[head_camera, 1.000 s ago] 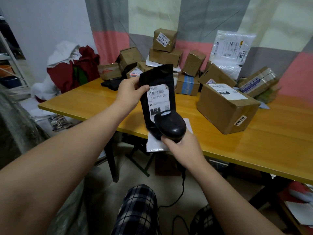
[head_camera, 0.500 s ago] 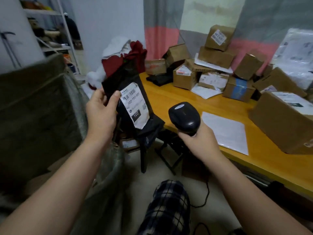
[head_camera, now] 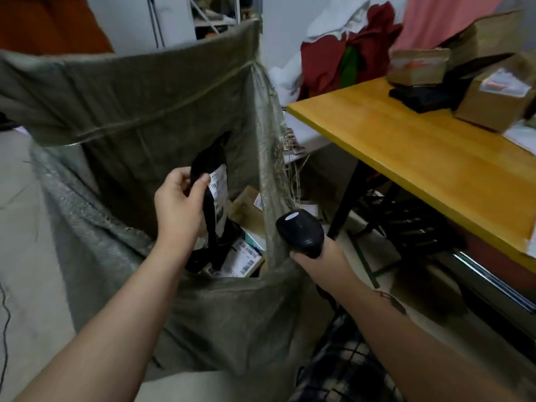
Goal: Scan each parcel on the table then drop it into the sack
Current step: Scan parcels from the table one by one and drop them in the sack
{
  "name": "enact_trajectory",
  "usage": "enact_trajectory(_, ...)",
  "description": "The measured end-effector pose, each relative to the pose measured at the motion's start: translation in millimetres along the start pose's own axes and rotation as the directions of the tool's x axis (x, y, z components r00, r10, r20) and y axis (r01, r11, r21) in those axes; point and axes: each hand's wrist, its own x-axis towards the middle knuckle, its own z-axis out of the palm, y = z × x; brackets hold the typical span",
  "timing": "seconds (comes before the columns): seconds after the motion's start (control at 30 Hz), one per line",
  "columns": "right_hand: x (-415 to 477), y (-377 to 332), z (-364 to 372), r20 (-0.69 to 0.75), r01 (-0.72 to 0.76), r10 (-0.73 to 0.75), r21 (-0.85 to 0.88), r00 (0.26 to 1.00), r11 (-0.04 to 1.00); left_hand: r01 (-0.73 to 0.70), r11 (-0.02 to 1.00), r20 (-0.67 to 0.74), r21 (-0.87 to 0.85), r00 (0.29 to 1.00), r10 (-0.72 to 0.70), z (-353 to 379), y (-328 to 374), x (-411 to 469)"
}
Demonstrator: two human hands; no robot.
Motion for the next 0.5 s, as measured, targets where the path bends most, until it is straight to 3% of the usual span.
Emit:
enact_trajectory(0.13, 11.7, 6.8, 8.7, 0.015, -0.019, 0.019, -0.037, 1.000, 0.999, 0.068, 0.997, -0.049, -0.020, 0.996, -0.069, 13.2, -26.9, 18.5)
enact_trajectory(0.23, 22.3, 9.6, 11.9, 0.007, -0.010, 0.010, -0.035, 1.000, 0.999, 0.204, 0.946, 0.002, 0.251, 0.977, -0.212, 26.7, -76.0, 22.7)
enact_trajectory(0.3, 29.5, 12.9, 13.6, 0.008, -0.011, 0.011, -0.030, 1.000, 0.999, 0.246, 0.833, 0.143, 0.495, 0.923, -0.358, 35.3, -103.8, 18.2)
enact_trajectory(0.4, 33.8, 15.1, 11.7, -0.011, 0.008, -0.008, -0.014, 1.000, 1.000, 0.123, 0.693, 0.283, 0.710, 0.851, -0.442, 50.8, -106.2, 10.2)
enact_trajectory(0.5, 32.8, 16.8, 2.2, -0.093, 0.045, -0.045, 0.001, 0.995, 0.999, -0.032, 0.771, 0.401, 0.636, 0.868, -0.294, 67.5, -79.1, 0.1)
